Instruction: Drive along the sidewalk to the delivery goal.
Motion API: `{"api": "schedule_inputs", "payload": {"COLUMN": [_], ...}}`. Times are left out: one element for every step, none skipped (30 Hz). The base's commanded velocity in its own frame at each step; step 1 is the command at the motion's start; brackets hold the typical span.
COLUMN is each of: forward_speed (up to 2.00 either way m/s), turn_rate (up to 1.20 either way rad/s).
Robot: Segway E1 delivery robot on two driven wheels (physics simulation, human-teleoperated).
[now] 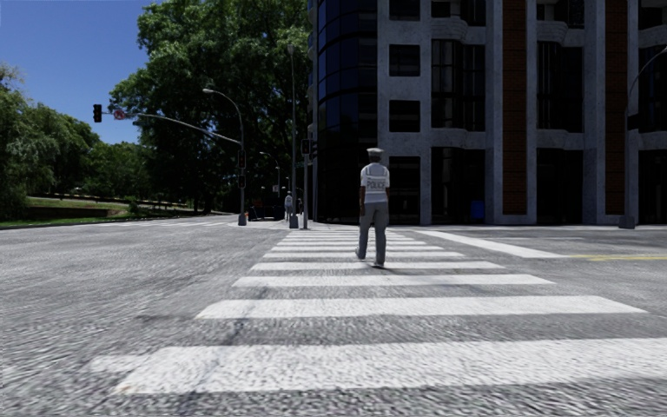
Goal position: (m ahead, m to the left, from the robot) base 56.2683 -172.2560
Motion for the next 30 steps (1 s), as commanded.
{"api": "schedule_inputs", "payload": {"forward_speed": [1.43, 1.43, 1.43, 1.43, 1.43, 1.43, 1.43, 1.43, 1.43, 1.43, 1.43, 1.43, 1.43, 1.43, 1.43, 1.43, 1.43, 1.43, 1.43, 1.43, 1.43, 1.43, 1.43, 1.43, 1.43, 1.43, 1.44, 1.44, 1.44, 1.44], "turn_rate": [0.0, 0.0, 0.0, 0.0, 0.0, 0.0, 0.0, 0.0, 0.0, 0.0, 0.0, 0.0, 0.0, 0.0, 0.0, 0.0, 0.0, 0.0, 0.0, 0.0, 0.0, 0.0, 0.0, 0.0, 0.0, 0.0, 0.0, 0.0, 0.0, 0.0]}}
